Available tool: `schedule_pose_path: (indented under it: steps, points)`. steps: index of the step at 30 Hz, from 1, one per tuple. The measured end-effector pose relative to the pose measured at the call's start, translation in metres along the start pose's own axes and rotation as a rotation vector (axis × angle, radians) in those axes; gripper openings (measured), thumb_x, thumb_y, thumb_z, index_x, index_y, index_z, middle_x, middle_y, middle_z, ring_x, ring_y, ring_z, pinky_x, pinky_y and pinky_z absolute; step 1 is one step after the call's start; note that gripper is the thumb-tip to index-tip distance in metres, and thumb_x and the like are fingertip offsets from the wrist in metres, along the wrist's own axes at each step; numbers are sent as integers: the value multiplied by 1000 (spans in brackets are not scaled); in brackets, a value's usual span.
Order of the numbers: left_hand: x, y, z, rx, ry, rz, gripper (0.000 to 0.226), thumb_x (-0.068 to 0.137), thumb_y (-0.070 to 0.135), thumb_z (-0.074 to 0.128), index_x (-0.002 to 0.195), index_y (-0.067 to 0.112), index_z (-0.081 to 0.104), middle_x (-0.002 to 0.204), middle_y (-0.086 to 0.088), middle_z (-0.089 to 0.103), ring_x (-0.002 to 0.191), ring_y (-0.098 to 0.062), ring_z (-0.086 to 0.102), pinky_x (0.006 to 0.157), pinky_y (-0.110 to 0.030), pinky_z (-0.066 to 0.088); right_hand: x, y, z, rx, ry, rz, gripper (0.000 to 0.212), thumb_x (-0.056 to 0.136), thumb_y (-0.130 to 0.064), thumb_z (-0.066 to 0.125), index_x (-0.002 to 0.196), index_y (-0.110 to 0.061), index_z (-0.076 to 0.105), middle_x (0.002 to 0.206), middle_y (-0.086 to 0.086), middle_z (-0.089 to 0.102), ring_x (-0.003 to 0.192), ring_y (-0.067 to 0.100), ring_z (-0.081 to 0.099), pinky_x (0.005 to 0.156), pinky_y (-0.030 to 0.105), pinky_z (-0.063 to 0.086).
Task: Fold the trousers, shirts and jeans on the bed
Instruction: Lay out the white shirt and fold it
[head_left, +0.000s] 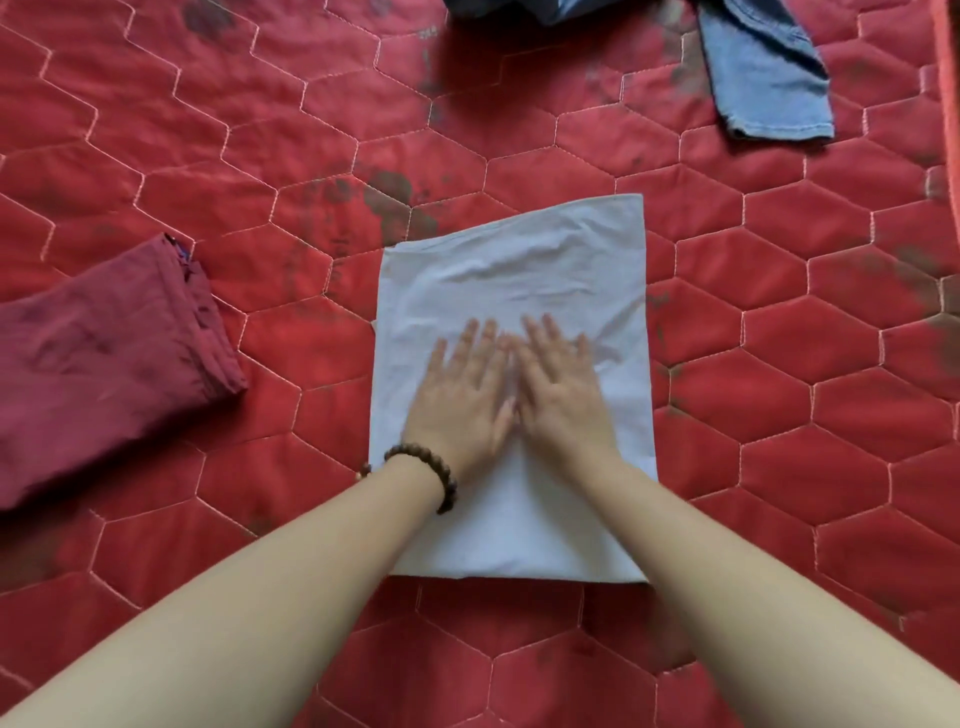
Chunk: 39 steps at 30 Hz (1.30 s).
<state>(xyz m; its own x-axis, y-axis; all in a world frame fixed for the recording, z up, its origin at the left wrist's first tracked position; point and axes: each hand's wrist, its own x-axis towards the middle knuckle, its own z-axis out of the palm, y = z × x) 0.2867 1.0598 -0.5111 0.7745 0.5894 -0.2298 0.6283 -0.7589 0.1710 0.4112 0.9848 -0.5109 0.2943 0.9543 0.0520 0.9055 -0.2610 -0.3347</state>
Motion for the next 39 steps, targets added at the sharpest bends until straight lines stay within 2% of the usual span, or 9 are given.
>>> schedule_pose_path:
  steps: [2,6,9,16,23,29,32,35,39]
  points:
    - [-15,5,12,51,-49,14,66,98,44,19,149,11,-9,160,-5,-9,147,-19,-11,117,-40,-13,-16,-11,8,-16,-90,-2,56,84,-12,64,137,-5,49,146,15,43,136,35,38,111,62,24]
    - [-32,-32,11,77,-57,-82,75,90,58,6,148,15,-16,152,1,-25,146,-17,-16,118,-39,-9,-35,24,-1,-159,-213,135,57,99,-40,37,151,-28,19,160,-6,10,147,11,-1,115,53,-11]
    - [-47,-59,4,122,-103,-120,78,88,60,0,149,14,-14,158,-3,-17,146,-16,-13,119,-40,-8,-48,44,-16,-226,-292,171,57,100,-46,23,152,-29,5,160,-11,-3,145,11,-14,116,54,-10]
    - [-80,-23,6,97,-41,101,78,88,60,11,152,17,12,160,-9,6,148,-26,0,119,-47,-4,-77,-35,-5,-137,-116,146,57,94,-29,51,146,-9,37,156,10,25,145,29,19,113,62,5]
    - [-93,-18,28,36,2,82,76,86,61,28,151,21,21,160,-8,11,147,-29,5,118,-52,8,-112,-38,21,-238,-221,357,66,90,-62,22,150,-38,8,161,-1,4,148,27,-2,115,60,-4]
    - [-112,16,33,45,-50,-50,79,87,64,18,153,23,4,161,-7,-3,147,-28,-10,118,-51,-1,-122,-13,8,-228,-277,237,64,91,-63,24,148,-38,9,161,3,6,148,31,0,115,60,3]
    - [-101,37,15,90,-103,-139,71,90,58,26,148,17,27,155,-15,22,145,-33,9,114,-55,6,-117,-9,-5,-146,-298,197,60,95,-56,36,148,-38,14,161,3,5,148,28,0,115,59,3]
    - [-56,54,-13,130,-7,-15,46,90,34,36,132,15,39,142,-14,37,138,-30,23,112,-55,11,-111,-12,-24,-21,-85,363,58,92,-44,56,145,-30,39,157,12,23,143,31,25,113,58,19]
    - [22,67,-34,221,-81,361,69,95,18,34,151,27,-5,160,-2,-9,146,-27,-15,114,-56,-4,-99,-1,-41,-3,-87,842,95,75,-60,65,151,-32,16,151,9,26,133,30,31,101,49,31]
